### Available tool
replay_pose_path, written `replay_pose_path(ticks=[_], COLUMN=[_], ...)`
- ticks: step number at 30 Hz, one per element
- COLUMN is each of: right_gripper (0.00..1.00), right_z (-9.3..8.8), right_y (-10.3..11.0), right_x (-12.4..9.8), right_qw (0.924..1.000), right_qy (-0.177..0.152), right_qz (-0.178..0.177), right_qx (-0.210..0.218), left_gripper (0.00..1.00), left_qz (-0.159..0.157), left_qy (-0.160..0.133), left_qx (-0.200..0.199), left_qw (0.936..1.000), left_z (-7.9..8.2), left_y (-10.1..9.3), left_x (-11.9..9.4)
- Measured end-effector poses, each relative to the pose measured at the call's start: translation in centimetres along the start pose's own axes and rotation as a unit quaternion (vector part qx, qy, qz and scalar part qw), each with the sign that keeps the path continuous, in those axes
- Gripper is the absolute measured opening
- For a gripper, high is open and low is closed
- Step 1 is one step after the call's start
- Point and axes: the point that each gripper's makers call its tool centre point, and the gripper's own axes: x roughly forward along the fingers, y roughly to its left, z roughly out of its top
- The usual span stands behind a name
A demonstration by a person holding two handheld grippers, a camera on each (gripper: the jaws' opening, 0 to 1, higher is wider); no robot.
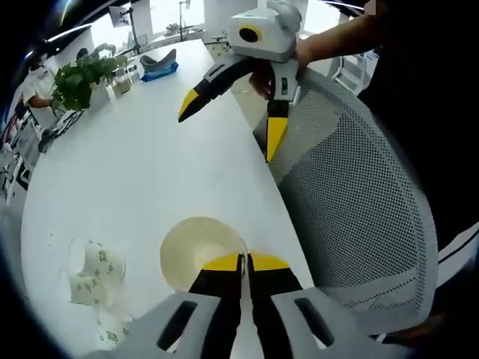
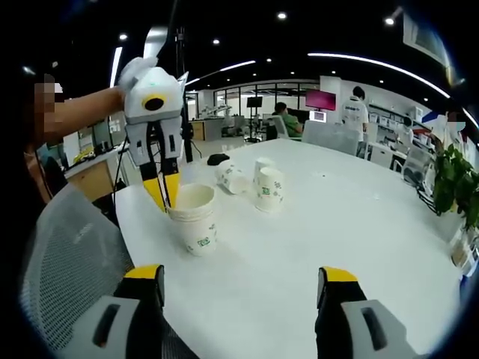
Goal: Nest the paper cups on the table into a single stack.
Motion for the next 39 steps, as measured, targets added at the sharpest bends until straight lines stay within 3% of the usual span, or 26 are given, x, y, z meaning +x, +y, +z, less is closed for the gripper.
replay_pose_path(ticks=[13, 24, 39], right_gripper=[0.84, 0.84, 0.84], right_z=[0.0, 0.1, 0.0], right_y=[0.1, 0.0, -0.1], right_x=[0.0, 0.0, 0.1], right_qw=[1.0000, 1.0000, 1.0000], right_qy=[0.000, -0.001, 0.000], right_qz=[0.000, -0.001, -0.001], right_qx=[0.001, 0.002, 0.000], left_gripper=[0.01, 0.01, 0.15], left_qz=[-0.016, -0.007, 0.033], left_qy=[-0.002, 0.004, -0.050], left_qx=[-0.016, -0.007, -0.036], left_qw=[0.9997, 0.9999, 0.9975], left_z=[-0.1, -0.5, 0.0], left_y=[-0.1, 0.1, 0.3], left_x=[0.7, 0.5, -2.2])
